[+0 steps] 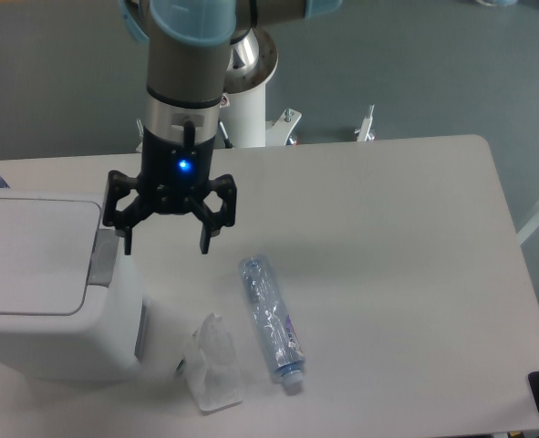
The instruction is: Open the trash can
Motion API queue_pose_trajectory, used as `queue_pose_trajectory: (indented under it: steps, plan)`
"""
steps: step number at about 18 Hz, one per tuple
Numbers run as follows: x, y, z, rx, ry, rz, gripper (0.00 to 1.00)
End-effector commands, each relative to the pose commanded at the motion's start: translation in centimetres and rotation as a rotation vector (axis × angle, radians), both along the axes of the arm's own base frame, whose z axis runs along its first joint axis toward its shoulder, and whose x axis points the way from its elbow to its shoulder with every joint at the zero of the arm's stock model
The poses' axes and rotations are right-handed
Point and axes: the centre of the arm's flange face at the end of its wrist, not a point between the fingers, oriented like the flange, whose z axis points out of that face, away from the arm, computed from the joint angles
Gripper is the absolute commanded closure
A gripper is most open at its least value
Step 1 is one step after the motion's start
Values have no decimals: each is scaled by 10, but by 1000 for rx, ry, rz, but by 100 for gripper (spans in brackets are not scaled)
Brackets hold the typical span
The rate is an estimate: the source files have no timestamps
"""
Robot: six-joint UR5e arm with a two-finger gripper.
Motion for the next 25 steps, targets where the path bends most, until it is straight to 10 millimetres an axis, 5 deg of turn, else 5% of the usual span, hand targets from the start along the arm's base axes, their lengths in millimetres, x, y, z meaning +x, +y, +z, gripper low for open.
queue_pose_trajectory:
  steps: [25]
  plan:
    - [-2,6,-10,2,7,-6,0]
